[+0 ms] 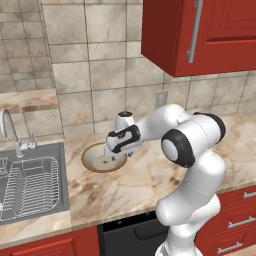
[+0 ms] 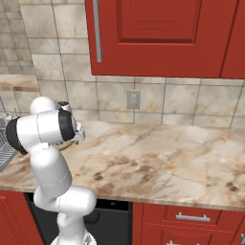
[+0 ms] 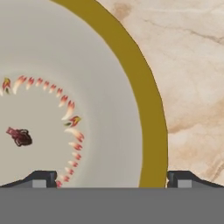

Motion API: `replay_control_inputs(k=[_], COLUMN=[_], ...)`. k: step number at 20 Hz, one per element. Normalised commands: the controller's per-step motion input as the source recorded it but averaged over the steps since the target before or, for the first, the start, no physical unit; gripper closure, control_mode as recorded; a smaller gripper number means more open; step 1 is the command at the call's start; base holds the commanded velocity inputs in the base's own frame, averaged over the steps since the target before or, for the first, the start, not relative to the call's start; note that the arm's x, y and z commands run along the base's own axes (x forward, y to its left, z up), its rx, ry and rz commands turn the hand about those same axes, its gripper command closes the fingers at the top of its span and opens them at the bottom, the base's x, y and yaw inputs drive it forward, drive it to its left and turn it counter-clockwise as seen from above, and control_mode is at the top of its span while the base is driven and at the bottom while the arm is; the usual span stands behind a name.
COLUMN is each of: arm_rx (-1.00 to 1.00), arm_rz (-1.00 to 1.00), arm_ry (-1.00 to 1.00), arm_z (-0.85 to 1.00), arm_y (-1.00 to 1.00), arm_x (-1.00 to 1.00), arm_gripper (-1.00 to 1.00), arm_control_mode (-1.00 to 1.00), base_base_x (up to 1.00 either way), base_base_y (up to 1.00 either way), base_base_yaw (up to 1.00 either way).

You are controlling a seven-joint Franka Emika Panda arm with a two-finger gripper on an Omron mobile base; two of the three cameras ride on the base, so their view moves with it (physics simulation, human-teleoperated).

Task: Clear the mugs and bowl far away from the sink.

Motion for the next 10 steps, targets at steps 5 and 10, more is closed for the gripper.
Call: replay_control_inputs(k=[5, 10], arm_rx=[0.00, 0.00], arm_rz=[0.00, 0.00], arm_ry=[-0.05, -0.04], arm_z=[-0.07, -0.05], arm_y=[0.00, 0.00], arm_x=[0.00, 0.00], arm_gripper=[-1.00, -1.00], arm_control_mode=[-1.00, -1.00], base_base_x=[0.00, 0.00], base_base_y=[0.00, 0.00], base_base_yaw=[0.00, 0.00])
